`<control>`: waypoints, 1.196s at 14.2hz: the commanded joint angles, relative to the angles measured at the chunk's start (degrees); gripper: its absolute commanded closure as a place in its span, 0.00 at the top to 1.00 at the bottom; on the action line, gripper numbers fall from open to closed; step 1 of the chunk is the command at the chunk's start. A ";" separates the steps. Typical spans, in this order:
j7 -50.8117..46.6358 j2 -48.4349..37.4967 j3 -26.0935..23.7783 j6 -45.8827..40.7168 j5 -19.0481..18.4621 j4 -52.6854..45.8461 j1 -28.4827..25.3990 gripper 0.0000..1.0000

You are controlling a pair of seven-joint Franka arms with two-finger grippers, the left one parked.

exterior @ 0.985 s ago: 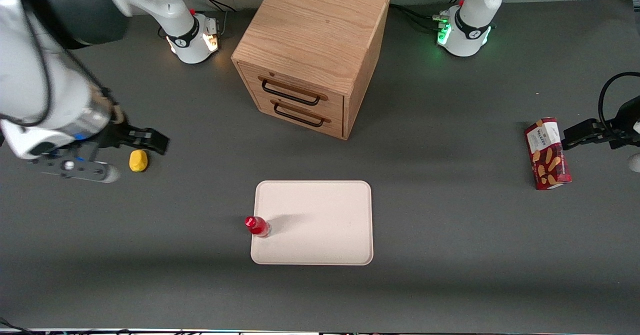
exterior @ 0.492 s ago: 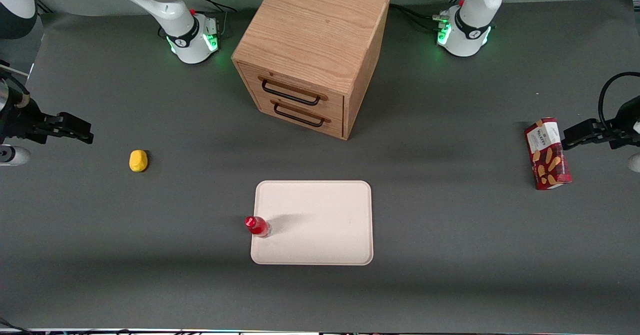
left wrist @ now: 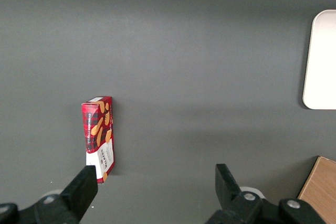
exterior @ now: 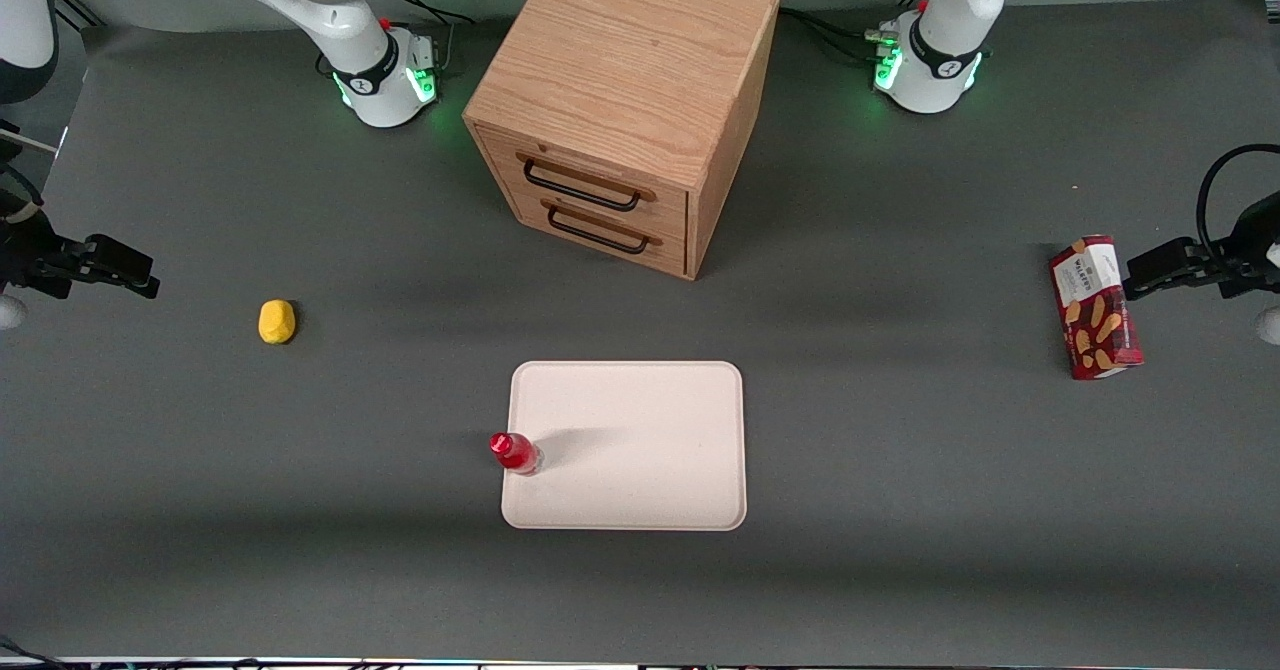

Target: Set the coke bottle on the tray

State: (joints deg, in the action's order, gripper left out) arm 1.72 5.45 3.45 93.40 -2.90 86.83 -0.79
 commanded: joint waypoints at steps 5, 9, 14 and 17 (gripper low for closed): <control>1.62 -1.59 2.25 2.23 1.05 1.15 -1.76 1.00; 1.97 -1.68 2.26 2.14 1.14 0.62 -1.67 1.00; 1.97 -1.50 2.26 2.14 1.14 0.35 -1.67 1.00; 1.88 -1.50 2.26 2.14 1.05 0.35 -1.67 1.00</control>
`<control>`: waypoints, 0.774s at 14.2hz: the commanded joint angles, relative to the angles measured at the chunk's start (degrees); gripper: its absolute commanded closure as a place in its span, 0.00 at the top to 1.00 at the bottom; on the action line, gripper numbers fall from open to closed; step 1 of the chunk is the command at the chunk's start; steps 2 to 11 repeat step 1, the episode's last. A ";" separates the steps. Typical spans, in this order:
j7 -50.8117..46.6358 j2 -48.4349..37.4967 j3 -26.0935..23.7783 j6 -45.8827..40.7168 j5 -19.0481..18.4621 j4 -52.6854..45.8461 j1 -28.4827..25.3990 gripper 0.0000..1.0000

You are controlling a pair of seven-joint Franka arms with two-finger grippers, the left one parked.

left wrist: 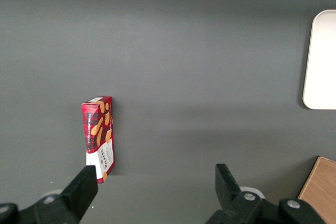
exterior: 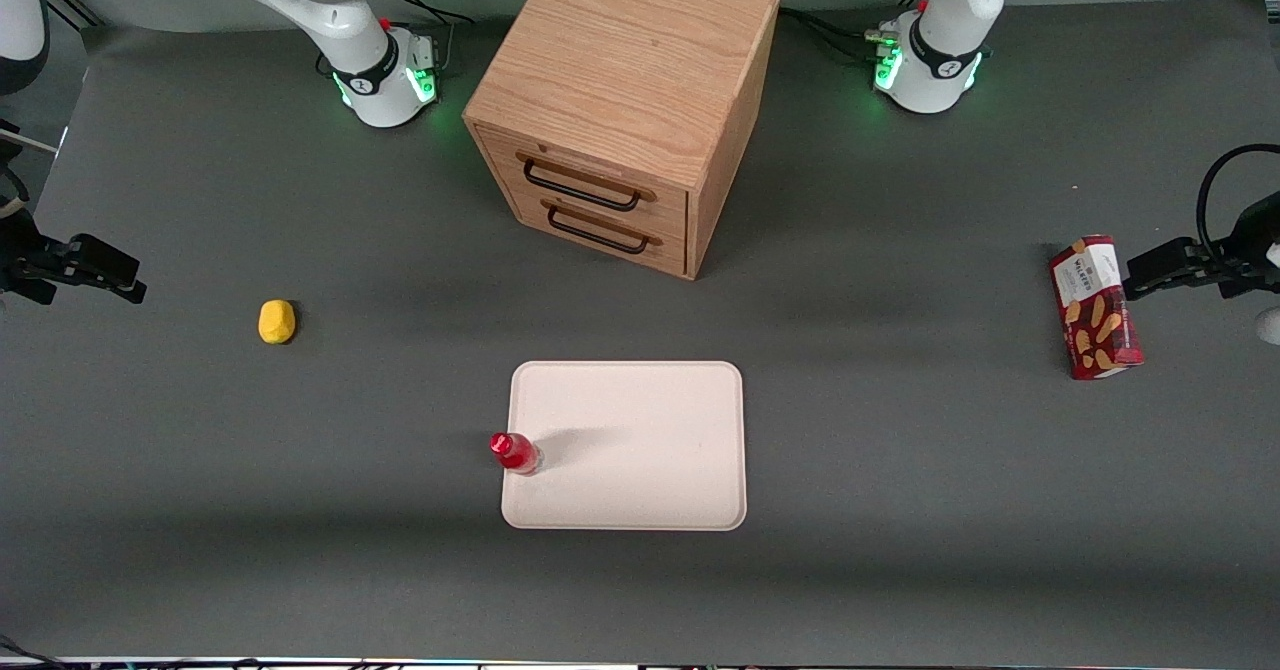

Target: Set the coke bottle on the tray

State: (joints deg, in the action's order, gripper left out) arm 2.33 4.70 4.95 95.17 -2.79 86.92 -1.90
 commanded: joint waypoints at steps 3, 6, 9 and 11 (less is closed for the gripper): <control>1.27 -0.84 0.76 0.11 1.03 0.27 -0.56 1.00; 1.27 -0.84 0.76 0.11 1.03 0.27 -0.56 1.00; 1.27 -0.84 0.76 0.11 1.03 0.27 -0.56 1.00; 1.27 -0.84 0.76 0.11 1.03 0.27 -0.56 1.00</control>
